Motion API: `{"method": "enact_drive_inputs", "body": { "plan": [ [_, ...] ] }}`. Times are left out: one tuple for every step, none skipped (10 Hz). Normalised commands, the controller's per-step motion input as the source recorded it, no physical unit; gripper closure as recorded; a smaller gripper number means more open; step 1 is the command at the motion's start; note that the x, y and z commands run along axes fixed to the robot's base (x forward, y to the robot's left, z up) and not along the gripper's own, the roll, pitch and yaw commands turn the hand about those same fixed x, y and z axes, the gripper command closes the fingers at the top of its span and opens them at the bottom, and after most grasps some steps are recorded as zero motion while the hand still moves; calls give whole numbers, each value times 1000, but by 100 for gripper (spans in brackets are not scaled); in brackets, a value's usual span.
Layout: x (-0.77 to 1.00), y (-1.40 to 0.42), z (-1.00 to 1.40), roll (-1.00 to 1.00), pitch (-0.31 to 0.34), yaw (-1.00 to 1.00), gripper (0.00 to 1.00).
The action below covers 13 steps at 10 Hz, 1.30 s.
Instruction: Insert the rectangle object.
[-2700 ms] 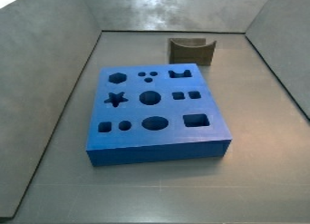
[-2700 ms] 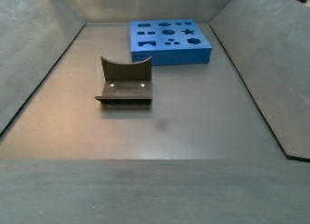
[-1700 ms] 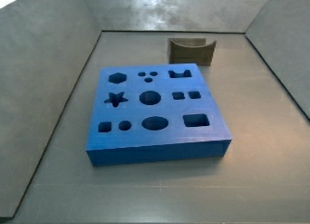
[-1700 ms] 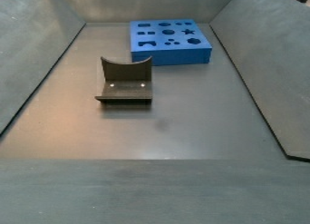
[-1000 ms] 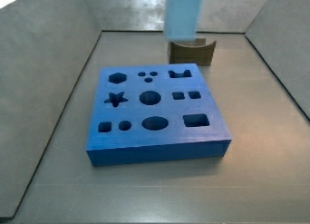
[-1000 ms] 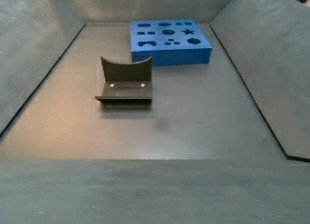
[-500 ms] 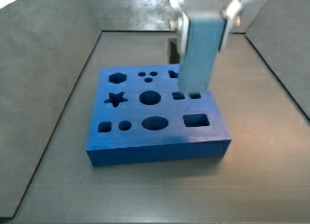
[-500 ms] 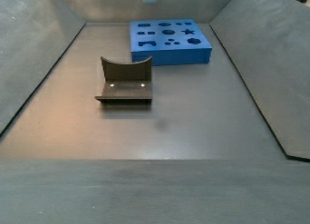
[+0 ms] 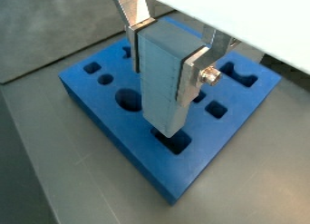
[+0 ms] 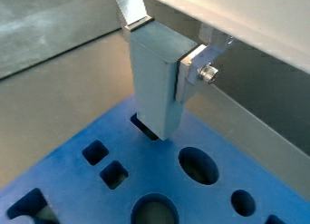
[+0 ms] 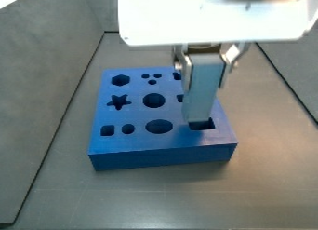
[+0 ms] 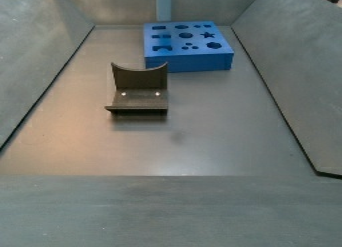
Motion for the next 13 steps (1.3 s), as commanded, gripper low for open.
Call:
{"method": "enact_drive_inputs", "body": {
  "plan": [
    [257,-120,-409,50,0,-51,100],
    [343,-71,-366,186,16,-14,100],
    [237,0,-349,213,21,0,100],
    [29,0,-343,191,0,0,100],
    [0,14,-311,176,0,3,100],
    [0,71,-314,203,0,14,100],
    [-103,143,-306,163,0,0,100],
    [-126,100,-334,103,-19,0,100],
    [0,0,-449,69,-11,0,100],
    [0,-91,-683,96,-34,0,100],
    [0,-103,-794,71,-73,0,100],
    [0,0,-586,-14,-99,0,100],
    [0,0,-57,-33,-20,0,100]
  ]
}}
